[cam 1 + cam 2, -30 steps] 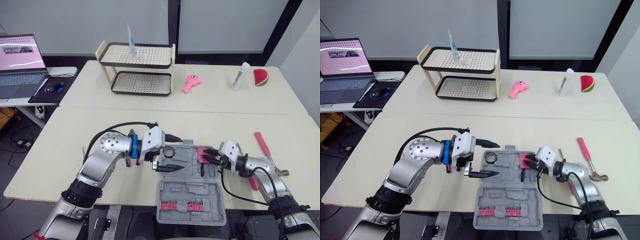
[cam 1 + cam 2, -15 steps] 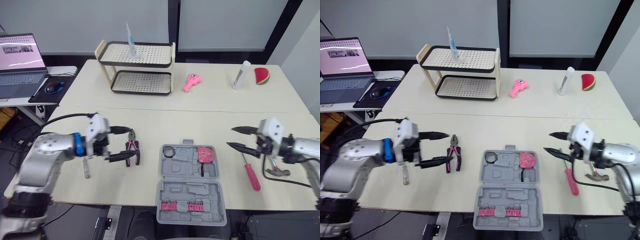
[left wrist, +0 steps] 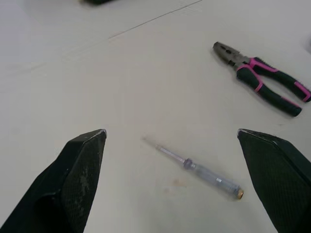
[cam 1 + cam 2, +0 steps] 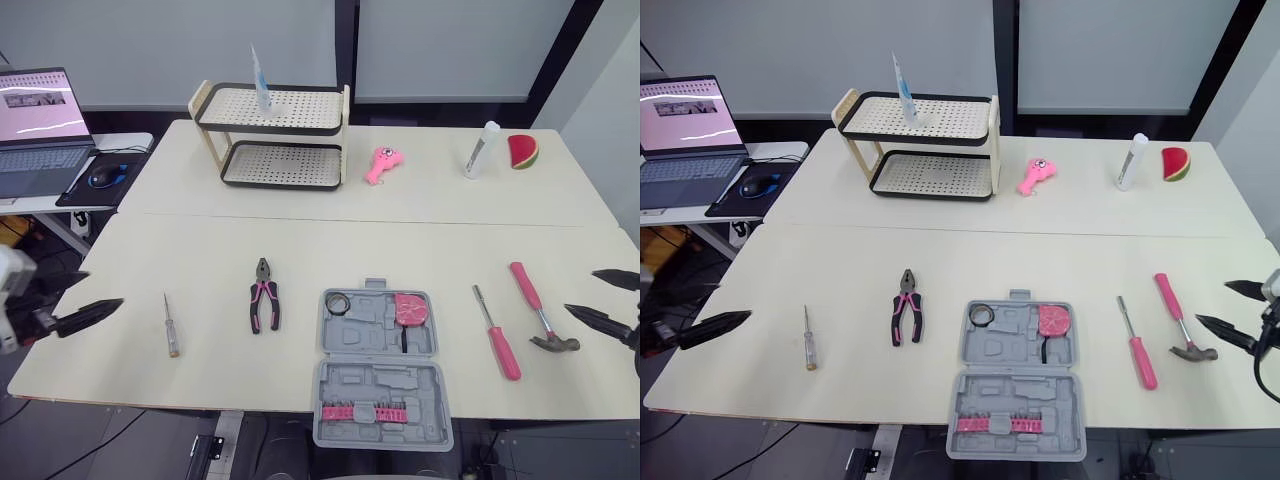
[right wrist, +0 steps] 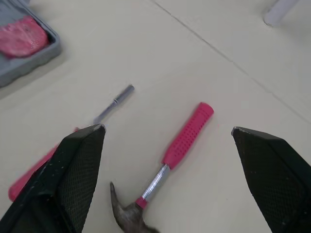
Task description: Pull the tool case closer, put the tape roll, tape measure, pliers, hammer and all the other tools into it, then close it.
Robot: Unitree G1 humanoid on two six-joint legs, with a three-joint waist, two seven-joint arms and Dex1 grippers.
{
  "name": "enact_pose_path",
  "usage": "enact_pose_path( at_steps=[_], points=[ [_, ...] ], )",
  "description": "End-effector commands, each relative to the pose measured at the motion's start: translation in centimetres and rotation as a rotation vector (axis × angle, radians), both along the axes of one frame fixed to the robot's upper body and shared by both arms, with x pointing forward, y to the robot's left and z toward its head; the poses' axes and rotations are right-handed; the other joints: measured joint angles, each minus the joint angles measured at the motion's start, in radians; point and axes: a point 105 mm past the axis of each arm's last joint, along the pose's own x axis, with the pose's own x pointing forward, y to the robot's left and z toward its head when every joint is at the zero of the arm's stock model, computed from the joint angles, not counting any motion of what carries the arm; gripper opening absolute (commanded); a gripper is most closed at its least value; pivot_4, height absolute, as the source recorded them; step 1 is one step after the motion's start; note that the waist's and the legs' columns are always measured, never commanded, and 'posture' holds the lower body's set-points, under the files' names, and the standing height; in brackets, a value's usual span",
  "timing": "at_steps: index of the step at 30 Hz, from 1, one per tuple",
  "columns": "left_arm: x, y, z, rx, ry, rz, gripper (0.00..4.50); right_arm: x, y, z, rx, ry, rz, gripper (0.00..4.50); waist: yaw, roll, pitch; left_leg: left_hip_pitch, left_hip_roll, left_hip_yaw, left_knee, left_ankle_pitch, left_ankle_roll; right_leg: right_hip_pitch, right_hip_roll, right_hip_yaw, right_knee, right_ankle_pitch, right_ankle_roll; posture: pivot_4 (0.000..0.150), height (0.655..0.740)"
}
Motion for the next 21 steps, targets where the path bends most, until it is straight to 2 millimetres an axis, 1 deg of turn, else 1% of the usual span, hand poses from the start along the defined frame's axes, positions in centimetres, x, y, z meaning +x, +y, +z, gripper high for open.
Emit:
enact_pose_path(
  at_steps=[1, 4, 6, 10, 14, 15, 17, 18, 20, 21],
  points=[
    [-0.8, 2.0, 0.7, 0.046, -0.02, 0.051, 4.5, -0.3, -1.9, 1.1, -0.03, -0.044, -0.051, 4.45, -0.001, 0.0, 0.0, 0.0, 0.0, 0.0, 0.0, 0.0, 0.0, 0.0, 0.0, 0.0, 0.0, 0.0, 0.0, 0.15, 0.74],
    [-1.0, 2.8, 0.3, 0.058, -0.013, 0.08, 4.5, -0.4, -2.7, 0.8, -0.031, -0.044, -0.081, 4.45, -0.002, 0.0, 0.0, 0.0, 0.0, 0.001, 0.0, 0.0, 0.0, -0.001, 0.0, 0.0, 0.001, 0.0, 0.0, 0.15, 0.74],
    [-1.1, 3.0, 0.1, 0.061, -0.01, 0.086, 4.5, -0.4, -3.0, 0.8, -0.032, -0.044, -0.088, 4.45, -0.002, 0.0, 0.0, 0.0, 0.0, 0.001, -0.001, 0.0, 0.0, -0.001, 0.0, 0.0, 0.001, 0.0, 0.0, 0.15, 0.74],
    [-1.0, 2.7, -0.2, 0.06, -0.006, 0.07, 4.5, -0.2, -2.9, 0.9, -0.029, -0.051, -0.083, 4.45, -0.006, 0.0, 0.0, 0.0, 0.0, 0.001, -0.002, 0.0, 0.0, -0.002, 0.0, 0.001, 0.001, 0.0, 0.0, 0.15, 0.74],
    [-0.9, 2.2, -0.7, 0.056, 0.0, 0.062, 4.5, 0.7, -2.1, 1.2, -0.038, -0.072, -0.067, 4.45, -0.013, 0.0, 0.0, 0.0, 0.001, 0.001, -0.003, 0.0, 0.0, -0.002, 0.0, 0.001, 0.001, 0.0, 0.0, 0.15, 0.74],
    [-0.9, 2.2, -0.9, 0.055, -0.002, 0.07, 4.5, 1.1, -1.5, 1.2, -0.034, -0.072, -0.045, 4.45, -0.015, 0.0, 0.0, 0.0, 0.001, 0.002, -0.003, 0.0, 0.0, -0.002, 0.0, 0.001, 0.001, 0.0, 0.0, 0.15, 0.74],
    [-1.0, 2.3, -0.9, 0.037, -0.02, 0.099, 4.5, 1.9, 0.8, 1.4, -0.008, -0.07, 0.032, 4.45, -0.018, 0.0, 0.0, 0.0, 0.001, 0.002, -0.003, 0.0, 0.0, -0.003, -0.001, 0.001, 0.001, 0.0, 0.0, 0.15, 0.74],
    [-1.2, 2.2, -1.0, 0.023, -0.028, 0.111, 4.5, 2.6, 2.4, 1.7, 0.019, -0.08, 0.076, 4.45, -0.019, 0.0, 0.0, 0.0, 0.002, 0.002, -0.004, 0.0, 0.0, -0.003, -0.001, 0.001, 0.001, 0.0, 0.0, 0.15, 0.74],
    [-2.0, 1.6, -1.7, -0.006, -0.011, 0.12, 4.5, 4.1, 6.1, 2.5, 0.075, -0.114, 0.177, 4.45, -0.026, 0.0, 0.0, 0.0, 0.003, 0.002, -0.004, 0.0, 0.0, -0.004, -0.001, 0.001, 0.002, 0.0, 0.0, 0.15, 0.74],
    [-2.9, 1.1, -2.5, -0.015, 0.012, 0.115, 4.5, 5.0, 8.9, 3.1, 0.104, -0.143, 0.258, 4.45, -0.035, 0.0, 0.0, 0.0, 0.004, 0.002, -0.005, 0.0, 0.0, -0.004, -0.001, 0.001, 0.002, 0.0, 0.0, 0.15, 0.74]
  ],
)
